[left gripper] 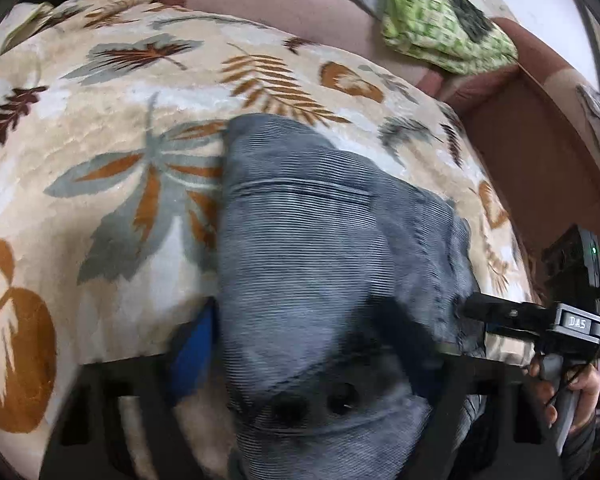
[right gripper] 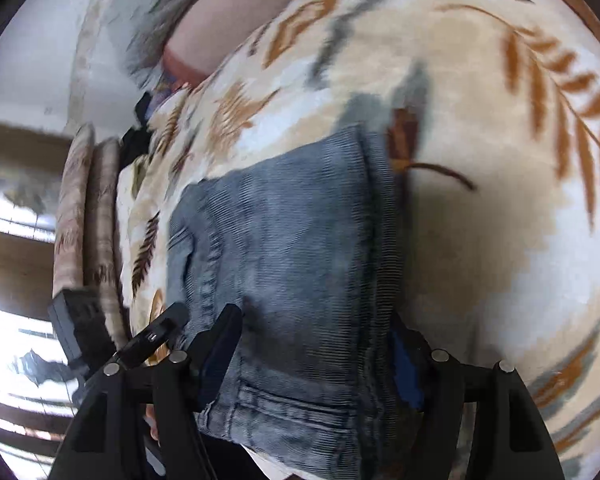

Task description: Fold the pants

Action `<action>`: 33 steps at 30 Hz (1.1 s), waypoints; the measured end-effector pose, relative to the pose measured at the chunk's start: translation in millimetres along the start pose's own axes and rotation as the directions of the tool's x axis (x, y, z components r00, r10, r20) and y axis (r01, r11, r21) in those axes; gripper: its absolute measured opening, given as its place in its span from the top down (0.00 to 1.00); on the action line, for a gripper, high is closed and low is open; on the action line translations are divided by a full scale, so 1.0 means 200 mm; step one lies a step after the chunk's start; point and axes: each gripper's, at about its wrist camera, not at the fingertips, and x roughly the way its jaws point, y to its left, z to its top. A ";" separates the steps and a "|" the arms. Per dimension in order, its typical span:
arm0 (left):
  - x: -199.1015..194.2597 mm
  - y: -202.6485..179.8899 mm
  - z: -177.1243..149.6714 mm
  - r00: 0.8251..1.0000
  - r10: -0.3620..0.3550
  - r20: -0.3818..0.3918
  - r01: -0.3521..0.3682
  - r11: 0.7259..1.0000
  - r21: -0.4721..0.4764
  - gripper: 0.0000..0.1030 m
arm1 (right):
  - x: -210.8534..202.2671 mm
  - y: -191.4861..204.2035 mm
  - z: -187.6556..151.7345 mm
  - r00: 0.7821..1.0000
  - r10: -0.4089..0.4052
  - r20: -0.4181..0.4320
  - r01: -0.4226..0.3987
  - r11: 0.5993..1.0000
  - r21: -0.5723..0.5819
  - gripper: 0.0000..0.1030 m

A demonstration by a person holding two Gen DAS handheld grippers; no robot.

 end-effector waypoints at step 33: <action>-0.20 -0.17 -0.14 0.931 0.327 0.163 -0.354 0.915 0.191 0.31 | -0.03 0.28 0.13 0.941 -0.269 0.206 0.316 0.917 -0.245 0.41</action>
